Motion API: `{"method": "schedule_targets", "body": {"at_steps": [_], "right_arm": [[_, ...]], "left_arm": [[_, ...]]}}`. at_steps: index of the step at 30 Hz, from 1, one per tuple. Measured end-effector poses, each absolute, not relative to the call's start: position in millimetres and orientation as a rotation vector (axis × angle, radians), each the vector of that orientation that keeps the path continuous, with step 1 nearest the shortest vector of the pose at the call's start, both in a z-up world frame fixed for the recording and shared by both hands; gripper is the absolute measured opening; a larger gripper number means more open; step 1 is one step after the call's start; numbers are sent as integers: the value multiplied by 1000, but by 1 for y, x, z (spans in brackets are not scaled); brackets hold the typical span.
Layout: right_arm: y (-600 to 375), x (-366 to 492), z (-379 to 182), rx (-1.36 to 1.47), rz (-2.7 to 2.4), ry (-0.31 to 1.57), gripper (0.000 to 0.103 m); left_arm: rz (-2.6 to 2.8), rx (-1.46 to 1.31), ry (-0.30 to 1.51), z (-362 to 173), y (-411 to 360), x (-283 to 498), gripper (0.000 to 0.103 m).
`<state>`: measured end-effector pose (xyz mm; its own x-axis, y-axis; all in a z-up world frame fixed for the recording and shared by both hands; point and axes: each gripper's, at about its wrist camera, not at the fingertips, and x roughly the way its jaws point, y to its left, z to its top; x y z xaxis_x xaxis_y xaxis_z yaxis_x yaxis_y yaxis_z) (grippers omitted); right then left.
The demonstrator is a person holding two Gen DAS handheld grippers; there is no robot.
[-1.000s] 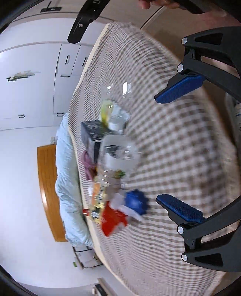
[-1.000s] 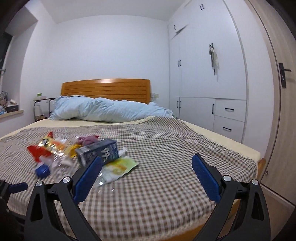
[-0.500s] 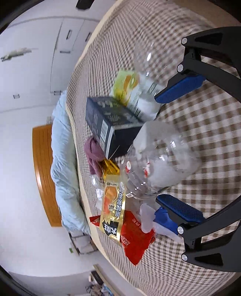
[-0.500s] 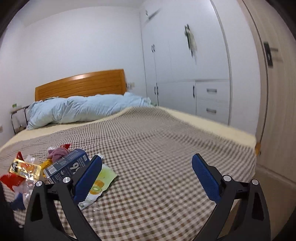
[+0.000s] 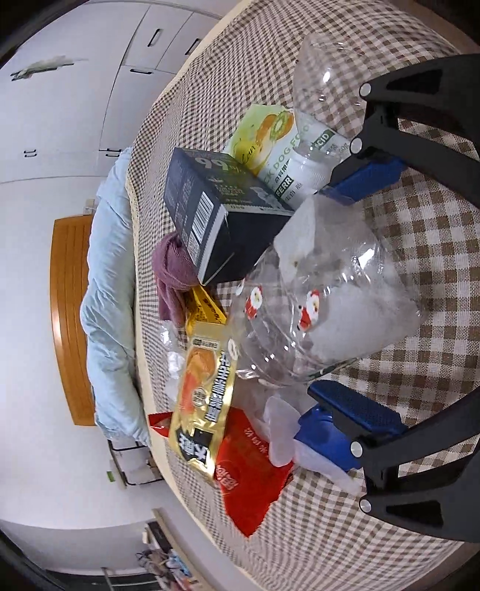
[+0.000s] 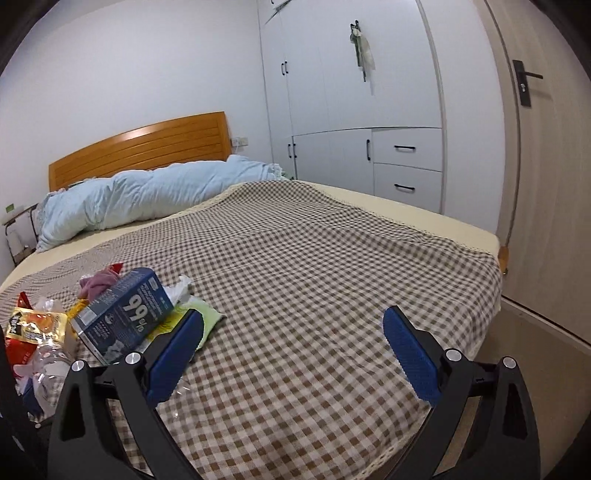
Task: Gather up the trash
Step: 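Move the left tool to the clear plastic bottle while the right tool approaches the dark blue box, then close the left tool on the clear plastic bottle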
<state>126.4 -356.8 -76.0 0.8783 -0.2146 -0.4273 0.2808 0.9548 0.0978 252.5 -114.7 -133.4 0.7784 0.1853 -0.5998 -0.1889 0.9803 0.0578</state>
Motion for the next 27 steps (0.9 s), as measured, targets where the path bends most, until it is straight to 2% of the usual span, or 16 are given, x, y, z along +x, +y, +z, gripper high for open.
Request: {"method": "schedule_targets", "body": {"at_steps": [18,27], "right_arm": [[-347,123,-75,146,-220,433,94],[-342,121,-76,121,-213,428,94]], "left_arm": [[56,-15,634,-126,-100,231,85],[47,25,673,-130,-89,224,89]]}}
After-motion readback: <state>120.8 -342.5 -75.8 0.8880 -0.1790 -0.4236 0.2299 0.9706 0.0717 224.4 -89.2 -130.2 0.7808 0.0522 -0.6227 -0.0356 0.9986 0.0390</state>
